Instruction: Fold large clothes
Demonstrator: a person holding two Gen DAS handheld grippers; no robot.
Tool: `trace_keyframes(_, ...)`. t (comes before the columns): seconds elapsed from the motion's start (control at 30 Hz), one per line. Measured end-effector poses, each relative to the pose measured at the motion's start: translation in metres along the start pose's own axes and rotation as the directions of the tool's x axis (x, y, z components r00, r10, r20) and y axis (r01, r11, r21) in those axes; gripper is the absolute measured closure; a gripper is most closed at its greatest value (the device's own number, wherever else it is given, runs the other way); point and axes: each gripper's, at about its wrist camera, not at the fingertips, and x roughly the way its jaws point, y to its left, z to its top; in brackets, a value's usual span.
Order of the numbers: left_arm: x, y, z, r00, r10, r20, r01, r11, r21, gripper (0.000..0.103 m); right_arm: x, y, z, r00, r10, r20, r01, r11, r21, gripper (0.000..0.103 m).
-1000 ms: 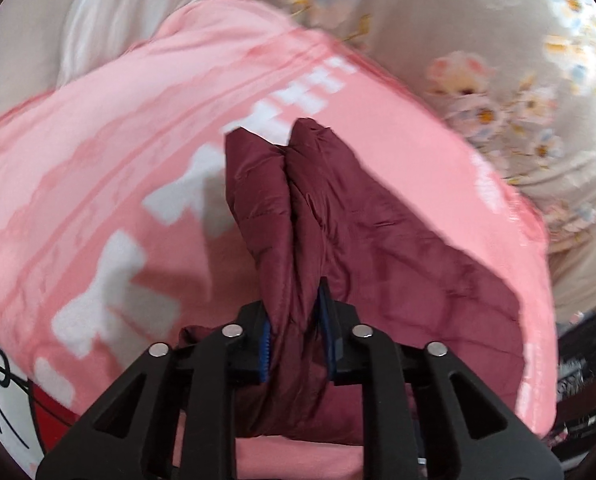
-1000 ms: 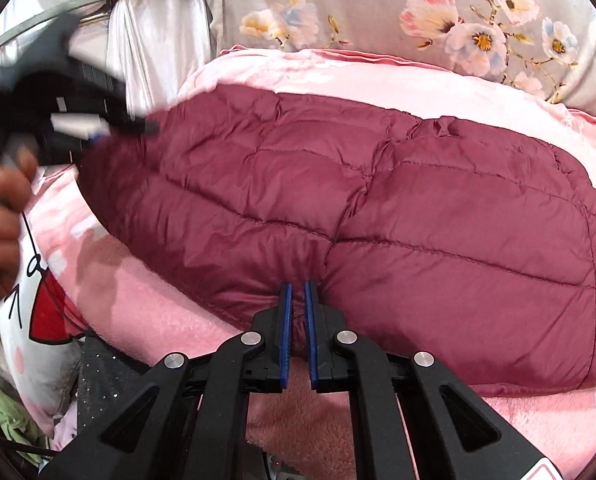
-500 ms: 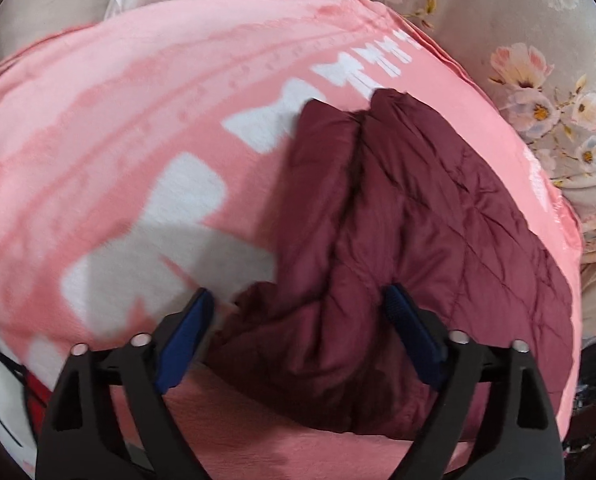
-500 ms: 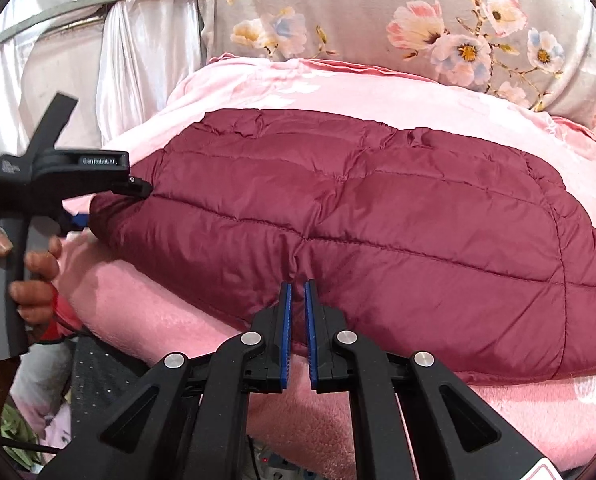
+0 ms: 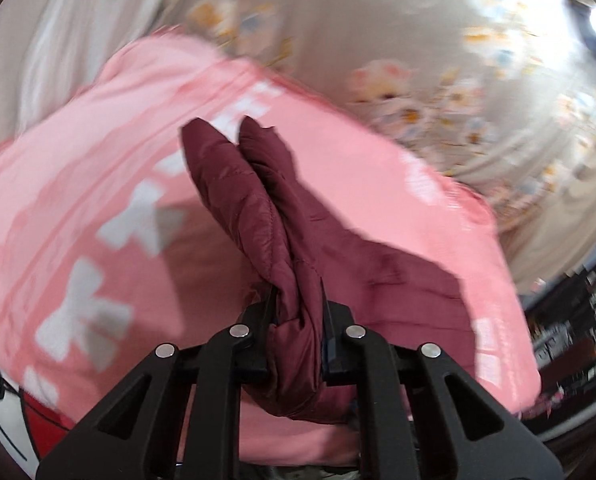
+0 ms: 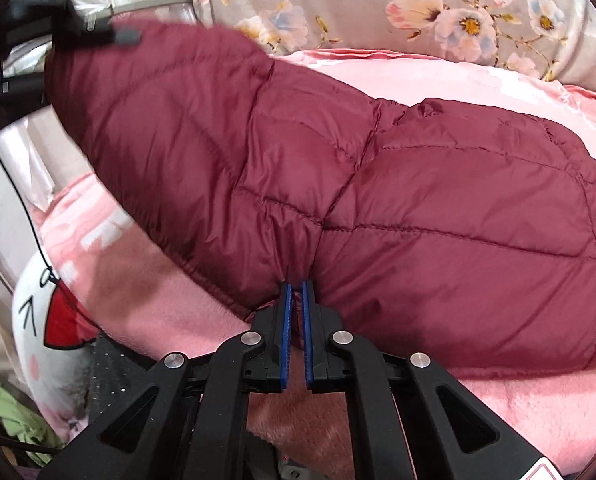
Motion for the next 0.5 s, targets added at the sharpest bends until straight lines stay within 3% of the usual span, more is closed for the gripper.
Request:
trace_keyframes(0.23,0.001,-0.098,0.002,0.993,-0.119,0.002,0.116,0.976,0.186,0.09,-0.038,-0.018,-0.002,0.995,-0.045,0.084,0.041,0.998,0.04,0.096)
trace_keyframes(0.37,0.009,-0.125,-0.002,0.99,-0.136,-0.021,0.138,0.966,0.218,0.09,-0.014,-0.033,-0.005,1.0,-0.027,0.002,0.026,0.997,0.075,0.094)
trace_keyframes(0.5,0.014,-0.141,-0.007,0.99,-0.133,-0.042,0.139,0.964,0.227,0.09,-0.007,-0.033,-0.007,1.0,-0.023,0.019,0.022,0.999,0.047,0.094)
